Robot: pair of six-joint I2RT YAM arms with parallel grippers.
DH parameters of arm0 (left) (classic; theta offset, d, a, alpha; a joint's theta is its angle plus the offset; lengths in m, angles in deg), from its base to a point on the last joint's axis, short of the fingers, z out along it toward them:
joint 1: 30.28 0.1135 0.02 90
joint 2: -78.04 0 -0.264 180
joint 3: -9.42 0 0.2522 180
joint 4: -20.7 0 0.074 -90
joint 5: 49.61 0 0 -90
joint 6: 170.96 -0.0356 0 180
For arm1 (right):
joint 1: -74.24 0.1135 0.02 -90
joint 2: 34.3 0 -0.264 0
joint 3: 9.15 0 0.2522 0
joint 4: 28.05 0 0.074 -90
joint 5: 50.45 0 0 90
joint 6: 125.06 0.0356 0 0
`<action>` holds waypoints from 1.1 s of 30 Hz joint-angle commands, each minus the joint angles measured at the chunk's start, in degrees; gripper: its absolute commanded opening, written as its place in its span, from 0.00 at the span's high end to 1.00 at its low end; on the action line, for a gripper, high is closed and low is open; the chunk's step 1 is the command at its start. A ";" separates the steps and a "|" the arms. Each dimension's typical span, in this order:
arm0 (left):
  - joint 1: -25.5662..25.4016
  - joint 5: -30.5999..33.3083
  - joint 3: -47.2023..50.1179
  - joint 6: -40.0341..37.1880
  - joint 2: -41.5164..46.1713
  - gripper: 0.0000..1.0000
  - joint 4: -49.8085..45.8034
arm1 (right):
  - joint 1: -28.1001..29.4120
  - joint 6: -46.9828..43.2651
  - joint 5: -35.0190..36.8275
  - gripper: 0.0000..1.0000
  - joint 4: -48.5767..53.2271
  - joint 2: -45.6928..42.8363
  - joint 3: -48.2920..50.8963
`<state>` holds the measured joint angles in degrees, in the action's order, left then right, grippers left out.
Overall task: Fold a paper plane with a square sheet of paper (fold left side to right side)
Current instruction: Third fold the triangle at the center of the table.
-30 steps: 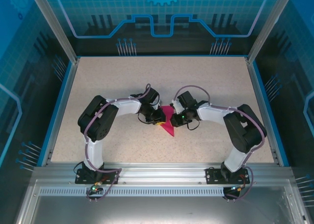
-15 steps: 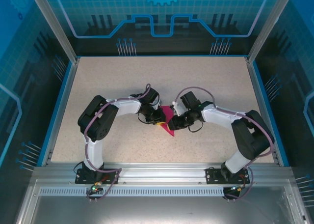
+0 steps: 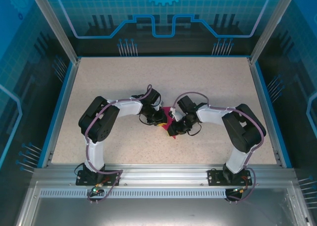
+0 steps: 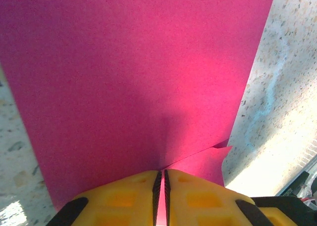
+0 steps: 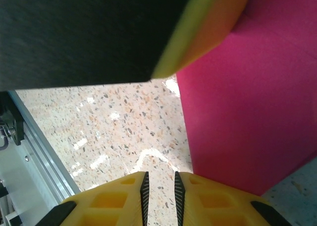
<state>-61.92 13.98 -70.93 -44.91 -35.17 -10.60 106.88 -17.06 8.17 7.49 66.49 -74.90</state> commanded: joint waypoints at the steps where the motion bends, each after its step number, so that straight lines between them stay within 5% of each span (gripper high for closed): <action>1: 0.00 4.44 1.15 -0.54 -2.80 0.84 -2.37 | 0.66 -0.55 0.71 0.77 2.39 1.59 -0.06; 15: 0.15 5.32 0.50 -0.72 -3.40 0.84 -3.07 | 0.67 1.32 2.92 0.83 2.63 1.37 6.59; 33: 0.03 5.46 -0.24 -0.72 -3.56 0.85 -3.30 | -0.43 2.66 0.72 0.85 7.44 -11.58 10.94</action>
<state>-62.03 13.94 -71.36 -44.93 -35.54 -11.15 106.73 -14.90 9.16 7.69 57.72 -63.06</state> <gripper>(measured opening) 0.154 0.145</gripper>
